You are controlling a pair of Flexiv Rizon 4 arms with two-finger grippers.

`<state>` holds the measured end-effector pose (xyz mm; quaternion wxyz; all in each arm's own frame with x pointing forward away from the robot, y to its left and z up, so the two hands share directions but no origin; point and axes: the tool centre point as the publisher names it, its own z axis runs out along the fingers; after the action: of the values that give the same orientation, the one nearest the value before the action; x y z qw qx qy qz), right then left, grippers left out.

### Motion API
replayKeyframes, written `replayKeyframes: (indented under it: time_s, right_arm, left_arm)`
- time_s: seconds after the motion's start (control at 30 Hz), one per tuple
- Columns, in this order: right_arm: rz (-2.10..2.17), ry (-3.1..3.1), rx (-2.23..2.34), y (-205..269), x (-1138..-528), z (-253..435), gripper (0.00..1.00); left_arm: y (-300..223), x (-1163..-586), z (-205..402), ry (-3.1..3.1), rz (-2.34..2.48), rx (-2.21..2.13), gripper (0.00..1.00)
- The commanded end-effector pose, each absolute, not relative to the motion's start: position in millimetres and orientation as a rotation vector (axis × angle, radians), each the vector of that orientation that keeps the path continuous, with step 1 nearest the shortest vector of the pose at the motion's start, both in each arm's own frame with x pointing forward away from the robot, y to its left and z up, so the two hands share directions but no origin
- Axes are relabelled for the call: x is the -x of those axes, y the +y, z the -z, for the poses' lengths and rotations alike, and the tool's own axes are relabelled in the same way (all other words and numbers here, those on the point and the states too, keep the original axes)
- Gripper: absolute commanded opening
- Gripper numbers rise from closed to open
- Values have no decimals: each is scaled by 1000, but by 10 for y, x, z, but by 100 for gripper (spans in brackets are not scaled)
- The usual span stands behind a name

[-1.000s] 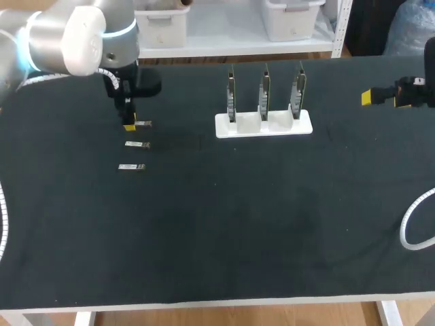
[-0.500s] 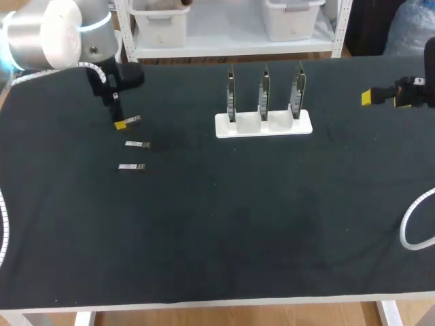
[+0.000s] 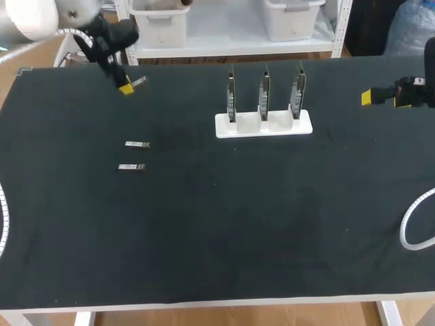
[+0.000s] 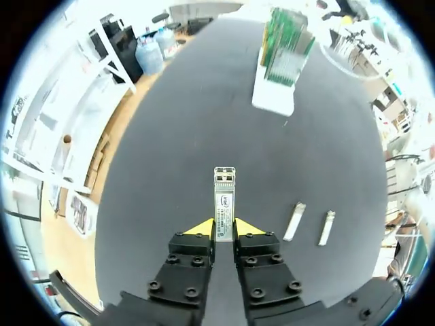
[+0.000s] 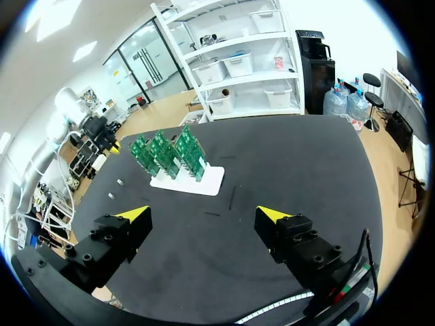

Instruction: Pick up the optical module with the left hand, and insert it into the network port with the right hand.

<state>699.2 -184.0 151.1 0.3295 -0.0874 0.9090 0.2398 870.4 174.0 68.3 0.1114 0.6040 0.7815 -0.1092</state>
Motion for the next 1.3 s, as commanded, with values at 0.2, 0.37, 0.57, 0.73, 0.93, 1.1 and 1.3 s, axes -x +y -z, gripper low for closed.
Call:
replayKeyframes:
  time_s: [0.2,0.37,0.57,0.73,0.93,1.1,1.3]
  right_arm:
    - [-627,2378,228,-1840,-6988,-1513,100]
    - [-627,2378,228,-1840,-6988,-1513,100]
    - [-627,2378,228,-1840,-6988,-1513,100]
    - [-627,2378,228,-1840,-6988,-1513,100]
    - [-627,2378,228,-1840,-6988,-1513,100]
    - [-627,2378,228,-1840,-6988,-1513,100]
    - [-627,2378,228,-1840,-6988,-1513,100]
  left_arm:
    - [1658,-8312,-1148,2126,438,-1602,0]
    - [1559,-8238,-1311,2066,576,-1554,0]
    - [1397,-8186,-1417,2012,755,-1438,0]
    - [1307,-8196,-1548,1975,820,-1371,0]
    - [1233,-8198,-1627,1954,829,-1366,0]
    - [1211,-8179,-1640,1964,791,-1374,0]
    - [1211,-8179,-1640,1964,791,-1374,0]
